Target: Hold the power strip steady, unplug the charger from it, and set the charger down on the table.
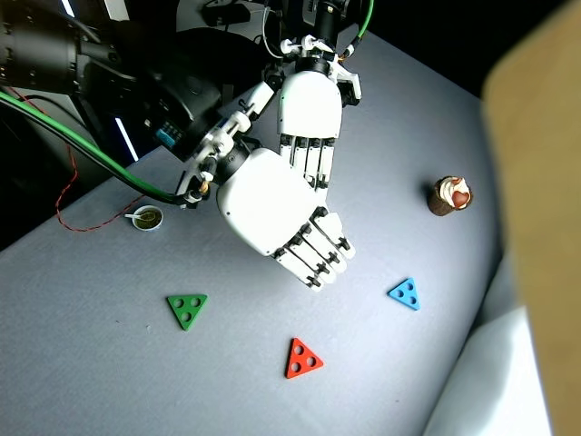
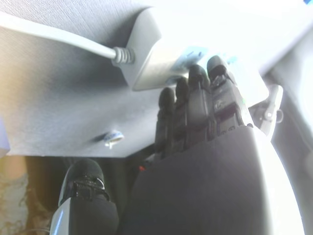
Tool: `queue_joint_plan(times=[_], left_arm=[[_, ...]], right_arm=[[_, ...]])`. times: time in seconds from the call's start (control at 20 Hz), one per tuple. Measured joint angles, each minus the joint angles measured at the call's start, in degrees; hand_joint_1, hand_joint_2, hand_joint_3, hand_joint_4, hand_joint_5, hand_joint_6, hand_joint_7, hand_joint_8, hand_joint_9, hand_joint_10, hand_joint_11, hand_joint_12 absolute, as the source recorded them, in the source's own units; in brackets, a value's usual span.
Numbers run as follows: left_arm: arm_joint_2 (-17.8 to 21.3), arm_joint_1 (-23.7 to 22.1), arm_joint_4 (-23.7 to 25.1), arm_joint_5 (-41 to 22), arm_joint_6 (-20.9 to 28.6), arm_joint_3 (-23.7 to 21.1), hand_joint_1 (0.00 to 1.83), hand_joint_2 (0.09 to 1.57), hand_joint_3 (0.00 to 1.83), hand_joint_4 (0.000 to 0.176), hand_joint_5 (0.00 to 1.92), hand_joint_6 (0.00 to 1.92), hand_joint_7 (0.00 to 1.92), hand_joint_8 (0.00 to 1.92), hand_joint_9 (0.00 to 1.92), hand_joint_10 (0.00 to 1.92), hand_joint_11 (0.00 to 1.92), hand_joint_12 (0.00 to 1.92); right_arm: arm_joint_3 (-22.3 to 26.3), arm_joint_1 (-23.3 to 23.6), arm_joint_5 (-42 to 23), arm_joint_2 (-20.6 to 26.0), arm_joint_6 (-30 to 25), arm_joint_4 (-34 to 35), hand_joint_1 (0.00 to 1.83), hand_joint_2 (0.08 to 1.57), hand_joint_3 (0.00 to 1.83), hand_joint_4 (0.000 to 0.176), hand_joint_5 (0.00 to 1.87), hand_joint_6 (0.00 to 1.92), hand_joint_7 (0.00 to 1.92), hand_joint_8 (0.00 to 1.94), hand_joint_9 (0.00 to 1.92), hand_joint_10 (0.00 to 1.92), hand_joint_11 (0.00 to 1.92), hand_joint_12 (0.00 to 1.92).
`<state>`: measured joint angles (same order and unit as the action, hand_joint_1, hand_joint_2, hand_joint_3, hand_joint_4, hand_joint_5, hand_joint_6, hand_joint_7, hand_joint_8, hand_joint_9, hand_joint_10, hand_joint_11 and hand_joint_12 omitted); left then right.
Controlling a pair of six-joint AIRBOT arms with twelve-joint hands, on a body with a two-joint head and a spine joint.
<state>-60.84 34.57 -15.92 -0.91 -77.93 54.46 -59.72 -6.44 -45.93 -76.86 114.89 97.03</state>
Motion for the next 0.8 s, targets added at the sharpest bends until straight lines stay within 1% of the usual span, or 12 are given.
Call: queue_joint_plan(times=[0.05,0.1,0.2,0.25,0.4,0.5,0.6,0.7,0.8], left_arm=[[0.0,0.0,-0.04,-0.02,0.0,0.0,0.0,1.03,0.0,0.0,0.22,0.0,0.22,0.0,0.19,0.0,0.09,0.14],[0.0,0.0,-0.07,-0.02,0.0,0.0,0.0,1.03,0.0,0.0,0.21,0.0,0.21,0.0,0.19,0.0,0.09,0.14],[0.04,0.0,-0.11,0.0,0.0,0.0,0.0,1.03,0.0,0.0,0.21,0.0,0.21,0.0,0.18,0.0,0.08,0.14],[0.04,0.0,-0.11,0.0,0.0,0.0,0.0,1.03,0.0,0.0,0.21,0.0,0.21,0.0,0.18,0.0,0.08,0.14],[0.04,0.0,-0.17,0.07,0.0,0.0,0.0,1.03,0.0,0.0,0.21,0.0,0.21,0.0,0.18,0.0,0.09,0.14],[0.07,0.02,-0.44,0.09,0.0,0.0,0.0,1.03,0.0,0.0,0.22,0.0,0.22,0.0,0.18,0.0,0.08,0.13],[0.17,0.02,-0.7,0.11,0.0,0.0,0.0,1.03,0.0,0.0,0.21,0.0,0.22,0.0,0.18,0.0,0.09,0.14],[0.28,0.09,-1.09,0.17,0.0,0.0,0.0,1.03,0.0,0.0,0.2,0.0,0.22,0.0,0.18,0.0,0.09,0.13],[0.28,0.13,-1.51,0.09,0.0,0.0,0.0,1.03,0.0,0.0,0.2,0.0,0.21,0.0,0.17,0.0,0.08,0.13]], right_arm=[[-0.39,-0.24,0.22,-0.39,-0.96,-0.13,1.06,1.01,0.0,0.0,0.25,0.0,0.22,0.01,0.22,0.0,0.0,0.61],[-0.57,-0.26,0.28,-0.63,-1.62,-0.28,1.07,1.0,0.0,0.0,0.25,0.0,0.22,0.0,0.21,0.0,0.0,0.59],[-1.49,-0.44,0.39,-1.33,-3.91,-2.67,1.07,0.99,0.0,0.0,0.25,0.0,0.22,0.0,0.23,0.0,0.0,0.63],[-2.27,-0.44,0.35,-1.84,-4.46,-2.93,1.06,1.0,0.0,0.0,0.25,0.0,0.22,0.0,0.22,0.0,0.0,0.6],[-4.02,-0.44,0.37,-3.17,-5.07,-2.75,1.06,1.01,0.0,0.0,0.24,0.0,0.22,0.0,0.22,0.0,0.0,0.58],[-4.68,-0.39,0.52,-3.74,-5.7,-2.75,1.06,1.0,0.0,0.0,0.26,0.0,0.22,0.0,0.22,0.0,0.0,0.63],[-5.2,-0.35,0.52,-4.09,-6.69,-2.78,1.07,1.0,0.0,0.0,0.28,0.01,0.23,0.0,0.22,0.0,0.0,0.64],[-5.38,-0.35,0.46,-4.22,-6.73,-2.78,1.06,1.0,0.0,0.0,0.31,0.01,0.28,0.0,0.27,0.0,0.0,0.7],[-5.38,-0.35,0.48,-4.22,-6.78,-2.8,1.06,1.01,0.0,0.0,0.32,0.01,0.28,0.0,0.26,0.0,0.0,0.7]])
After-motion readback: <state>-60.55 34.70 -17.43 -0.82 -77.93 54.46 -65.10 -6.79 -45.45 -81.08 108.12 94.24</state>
